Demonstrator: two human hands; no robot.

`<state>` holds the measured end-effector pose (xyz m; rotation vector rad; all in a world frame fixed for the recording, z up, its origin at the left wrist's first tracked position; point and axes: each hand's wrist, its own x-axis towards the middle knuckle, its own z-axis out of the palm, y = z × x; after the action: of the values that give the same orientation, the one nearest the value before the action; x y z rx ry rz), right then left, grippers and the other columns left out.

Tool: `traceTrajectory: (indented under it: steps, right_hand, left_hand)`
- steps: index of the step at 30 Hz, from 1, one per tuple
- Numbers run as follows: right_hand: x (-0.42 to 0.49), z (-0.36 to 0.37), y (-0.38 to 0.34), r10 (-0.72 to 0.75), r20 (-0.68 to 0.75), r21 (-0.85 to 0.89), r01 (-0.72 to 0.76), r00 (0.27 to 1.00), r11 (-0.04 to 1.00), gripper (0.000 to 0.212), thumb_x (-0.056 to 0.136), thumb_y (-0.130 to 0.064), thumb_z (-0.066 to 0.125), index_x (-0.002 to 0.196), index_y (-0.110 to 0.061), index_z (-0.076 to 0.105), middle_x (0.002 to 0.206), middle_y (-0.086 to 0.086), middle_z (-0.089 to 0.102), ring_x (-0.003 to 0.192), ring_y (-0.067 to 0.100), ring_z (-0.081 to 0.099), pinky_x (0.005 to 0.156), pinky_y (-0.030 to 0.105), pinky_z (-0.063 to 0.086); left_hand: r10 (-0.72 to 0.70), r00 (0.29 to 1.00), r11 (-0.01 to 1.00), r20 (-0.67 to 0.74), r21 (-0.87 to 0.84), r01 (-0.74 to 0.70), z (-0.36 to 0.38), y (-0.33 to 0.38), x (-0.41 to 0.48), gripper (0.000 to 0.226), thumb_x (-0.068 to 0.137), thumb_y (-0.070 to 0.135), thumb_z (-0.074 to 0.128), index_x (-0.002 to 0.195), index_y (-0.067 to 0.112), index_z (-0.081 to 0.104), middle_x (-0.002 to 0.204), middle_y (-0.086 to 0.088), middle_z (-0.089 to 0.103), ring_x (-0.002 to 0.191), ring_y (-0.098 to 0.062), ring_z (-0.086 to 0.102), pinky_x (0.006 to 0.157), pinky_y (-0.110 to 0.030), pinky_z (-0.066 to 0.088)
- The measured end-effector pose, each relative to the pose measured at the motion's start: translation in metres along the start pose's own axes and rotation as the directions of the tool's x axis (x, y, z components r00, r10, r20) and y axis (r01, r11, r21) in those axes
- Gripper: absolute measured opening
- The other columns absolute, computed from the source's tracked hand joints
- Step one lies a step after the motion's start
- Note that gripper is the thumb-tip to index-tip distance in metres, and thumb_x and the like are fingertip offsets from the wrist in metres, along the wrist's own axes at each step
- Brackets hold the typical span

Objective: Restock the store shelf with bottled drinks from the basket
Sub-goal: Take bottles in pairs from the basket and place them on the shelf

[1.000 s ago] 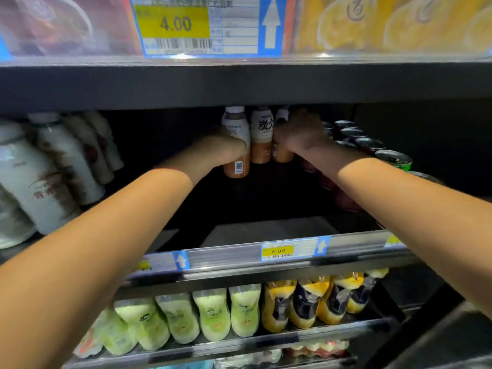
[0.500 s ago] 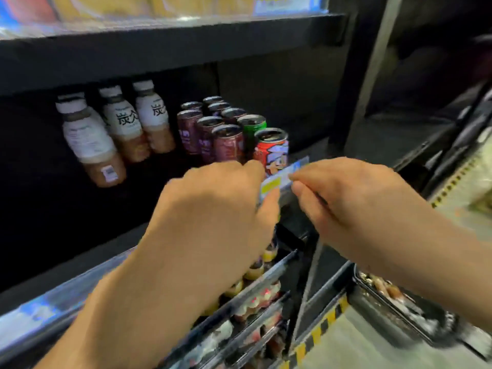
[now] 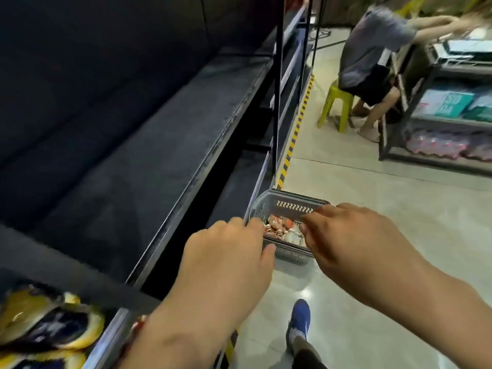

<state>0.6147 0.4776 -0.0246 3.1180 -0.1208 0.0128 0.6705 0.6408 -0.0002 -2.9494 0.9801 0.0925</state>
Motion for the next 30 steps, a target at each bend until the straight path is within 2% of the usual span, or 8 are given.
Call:
traceTrajectory:
  steps: [1,3,7,11,15,19,24,30]
  right_hand:
    - [0.012,0.008,0.023,0.027,0.032,0.017,-0.027,0.999,0.999,0.029,0.1,-0.038,0.031,0.097,-0.027,0.058,0.096,-0.006,0.063,0.09,0.024,0.061,0.07,0.034,0.046]
    - [0.038,0.023,0.065,0.087,0.066,0.024,-0.088,0.994,0.996,0.026,0.099,-0.039,0.034,0.094,-0.028,0.057,0.095,-0.004,0.065,0.088,0.024,0.062,0.069,0.034,0.046]
    - [0.095,0.064,0.145,0.161,0.238,0.009,-0.168,0.958,0.986,0.028,0.099,-0.039,0.033,0.103,-0.026,0.058,0.109,-0.003,0.064,0.102,0.023,0.061,0.071,0.032,0.036]
    - [0.139,0.117,0.204,0.194,0.342,0.049,-0.223,0.919,0.974,0.027,0.098,-0.031,0.036,0.103,-0.023,0.061,0.106,0.0,0.067,0.098,0.025,0.063,0.073,0.032,0.042]
    - [0.173,0.185,0.238,0.229,0.445,0.101,-0.303,0.866,0.948,0.027,0.096,-0.028,0.042,0.116,-0.021,0.059,0.108,0.001,0.069,0.099,0.027,0.066,0.077,0.033,0.048]
    - [0.198,0.251,0.264,0.234,0.557,0.093,-0.339,0.797,0.936,0.025,0.094,-0.029,0.05,0.11,-0.02,0.067,0.107,0.004,0.069,0.098,0.028,0.065,0.08,0.031,0.045]
    - [0.235,0.342,0.289,0.253,0.684,0.093,-0.427,0.684,0.9,0.023,0.092,-0.025,0.053,0.11,-0.016,0.066,0.112,0.007,0.067,0.104,0.029,0.062,0.082,0.034,0.045]
    - [0.286,0.466,0.297,0.276,0.741,0.084,-0.493,0.612,0.866,0.025,0.092,-0.021,0.049,0.111,-0.016,0.064,0.113,0.007,0.065,0.105,0.028,0.06,0.08,0.034,0.044]
  left_hand:
    - [0.038,0.999,0.999,0.031,-0.021,-0.038,0.012,0.009,0.027,0.029,0.1,0.05,0.031,0.107,0.029,0.049,0.098,0.007,0.059,0.091,-0.017,0.06,0.066,-0.033,0.039]
    - [0.057,0.995,0.997,0.076,-0.054,-0.053,0.03,0.029,0.087,0.021,0.102,0.048,0.032,0.1,0.03,0.042,0.104,0.005,0.058,0.096,-0.02,0.058,0.069,-0.033,0.037]
    - [0.028,0.974,0.998,0.225,-0.068,-0.013,0.065,0.061,0.194,0.027,0.102,0.044,0.034,0.109,0.025,0.052,0.111,0.002,0.06,0.102,-0.023,0.06,0.071,-0.033,0.035]
    - [0.074,0.957,0.997,0.281,-0.009,-0.074,0.108,0.086,0.266,0.027,0.102,0.042,0.036,0.109,0.023,0.054,0.109,0.003,0.062,0.101,-0.022,0.062,0.07,-0.029,0.034]
    - [0.088,0.884,0.994,0.458,-0.102,-0.046,0.164,0.1,0.332,0.024,0.101,0.041,0.039,0.109,0.024,0.054,0.113,0.0,0.062,0.106,-0.024,0.06,0.077,-0.035,0.041]
    - [0.104,0.791,0.995,0.603,-0.074,-0.074,0.227,0.105,0.394,0.026,0.1,0.042,0.04,0.111,0.023,0.054,0.121,-0.003,0.061,0.111,-0.027,0.058,0.084,-0.038,0.042]
    - [0.132,0.732,0.99,0.669,-0.057,-0.127,0.321,0.11,0.467,0.029,0.099,0.041,0.04,0.115,0.023,0.056,0.119,-0.003,0.062,0.108,-0.026,0.059,0.083,-0.037,0.043]
    - [0.176,0.656,0.976,0.734,-0.044,-0.213,0.453,0.117,0.534,0.033,0.101,0.041,0.038,0.115,0.02,0.059,0.113,-0.004,0.061,0.102,-0.024,0.059,0.073,-0.034,0.04]
